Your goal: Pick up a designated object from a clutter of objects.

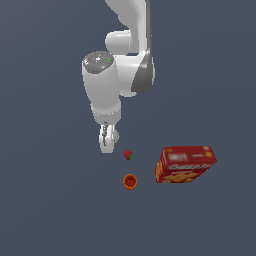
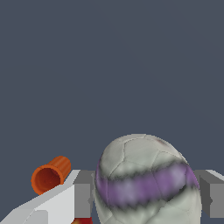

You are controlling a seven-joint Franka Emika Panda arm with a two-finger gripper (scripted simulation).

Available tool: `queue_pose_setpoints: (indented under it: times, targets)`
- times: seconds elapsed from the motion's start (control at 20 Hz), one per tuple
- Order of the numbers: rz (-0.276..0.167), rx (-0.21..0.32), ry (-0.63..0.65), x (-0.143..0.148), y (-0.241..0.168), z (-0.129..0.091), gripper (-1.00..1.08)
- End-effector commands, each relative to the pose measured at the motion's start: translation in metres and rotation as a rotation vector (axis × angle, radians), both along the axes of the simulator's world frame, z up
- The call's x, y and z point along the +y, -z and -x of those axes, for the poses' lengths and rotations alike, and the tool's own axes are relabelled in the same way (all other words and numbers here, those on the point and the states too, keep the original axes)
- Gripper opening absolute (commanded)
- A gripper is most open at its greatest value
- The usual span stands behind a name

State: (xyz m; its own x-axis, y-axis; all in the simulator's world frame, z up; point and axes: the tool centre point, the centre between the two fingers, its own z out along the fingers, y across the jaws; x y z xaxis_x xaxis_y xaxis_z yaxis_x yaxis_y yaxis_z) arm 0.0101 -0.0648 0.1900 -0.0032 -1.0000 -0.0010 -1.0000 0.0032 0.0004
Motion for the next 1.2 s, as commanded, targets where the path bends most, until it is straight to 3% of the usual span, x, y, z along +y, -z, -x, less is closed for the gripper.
queue_pose_setpoints:
  times: [0.0, 0.8, 1.15]
  targets:
    - [0.002, -0.001, 0.001, 0.023, -0.024, 0.005, -1.00]
    - [0.005, -0.001, 0.001, 0.166, -0.168, 0.032, -1.00]
    - [0.002, -0.001, 0.000, 0.210, -0.211, 0.037, -1.00]
